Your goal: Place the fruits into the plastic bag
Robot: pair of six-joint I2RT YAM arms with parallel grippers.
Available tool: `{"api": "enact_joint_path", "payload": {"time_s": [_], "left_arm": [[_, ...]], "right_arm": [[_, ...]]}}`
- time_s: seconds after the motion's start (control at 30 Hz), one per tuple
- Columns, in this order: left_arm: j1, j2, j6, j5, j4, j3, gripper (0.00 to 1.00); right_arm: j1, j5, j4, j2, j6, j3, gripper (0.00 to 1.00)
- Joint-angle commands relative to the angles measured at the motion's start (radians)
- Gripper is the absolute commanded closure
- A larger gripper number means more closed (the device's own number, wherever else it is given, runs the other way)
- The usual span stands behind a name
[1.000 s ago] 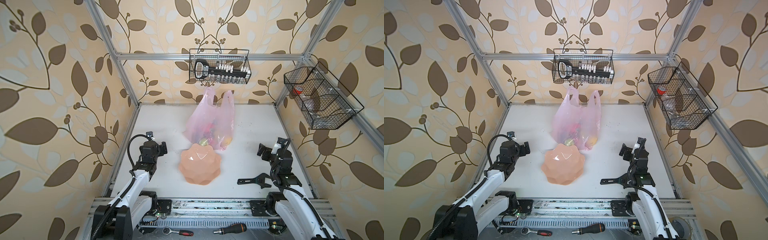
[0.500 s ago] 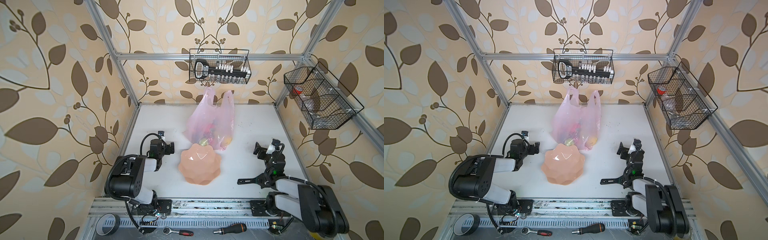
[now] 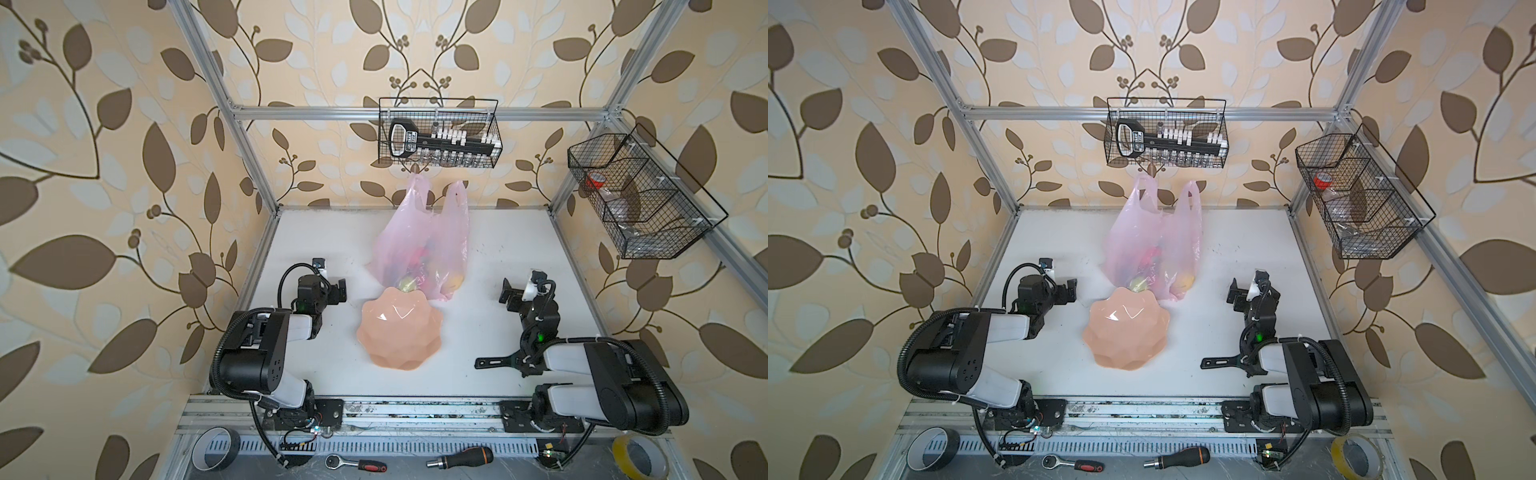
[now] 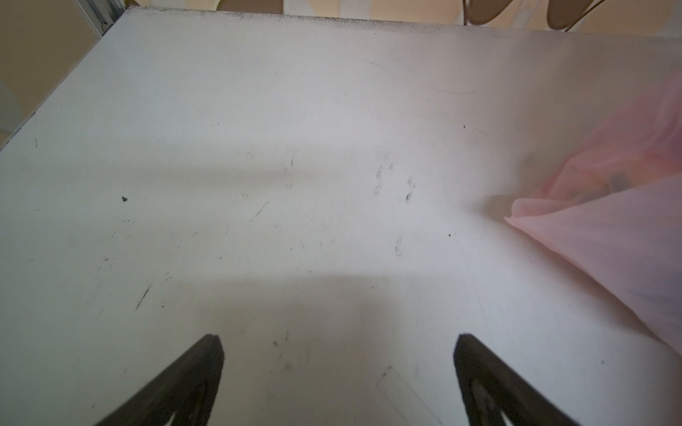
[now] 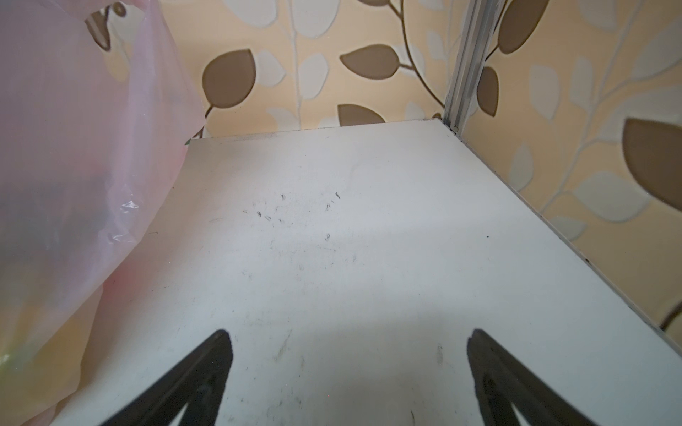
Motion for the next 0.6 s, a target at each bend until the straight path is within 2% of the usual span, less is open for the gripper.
{"api": "enact_joint_path", "payload": {"time_s": [0.0,0.3,0.57], "left_arm": [[0.008,-0.001,-0.011,-0.015,0.018,0.026,0.01],[0.009,0.000,-0.011,-0.014,0.018,0.026,0.01],[0.009,-0.008,-0.012,-0.014,0.022,0.020,0.01]], "right_arm": [[0.003,0.029,0.033,-0.009,-0.026,0.016,0.00],[-0.028,-0.130,-0.007,0.001,-0.055,0.043,0.00],[-0.033,-0.151,-0.003,-0.004,-0.058,0.038,0.00]]}}
